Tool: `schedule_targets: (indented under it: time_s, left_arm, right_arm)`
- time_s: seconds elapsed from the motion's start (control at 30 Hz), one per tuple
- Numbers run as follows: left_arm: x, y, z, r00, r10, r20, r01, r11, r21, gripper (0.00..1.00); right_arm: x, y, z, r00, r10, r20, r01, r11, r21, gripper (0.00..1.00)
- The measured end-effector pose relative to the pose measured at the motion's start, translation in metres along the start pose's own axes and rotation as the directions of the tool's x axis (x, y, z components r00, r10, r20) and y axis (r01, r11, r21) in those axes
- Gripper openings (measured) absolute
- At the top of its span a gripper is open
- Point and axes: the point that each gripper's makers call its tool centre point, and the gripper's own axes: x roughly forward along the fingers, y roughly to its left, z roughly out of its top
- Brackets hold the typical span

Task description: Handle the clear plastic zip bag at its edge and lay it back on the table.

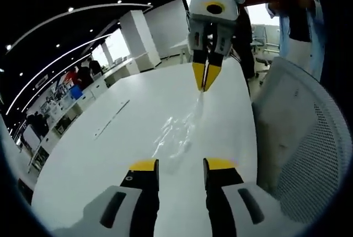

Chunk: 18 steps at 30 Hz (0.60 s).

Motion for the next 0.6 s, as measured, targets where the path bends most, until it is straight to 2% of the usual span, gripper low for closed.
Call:
schedule_targets:
  time_s: [0.6]
  left_arm:
    - [-0.001,-0.005,-0.003,0.999,-0.039,-0.016,0.041,0.996,0.079,0.07]
  right_arm:
    - [-0.004,0.013,0.003,0.999,0.028,0.02,-0.028,1.0,-0.004,0.0]
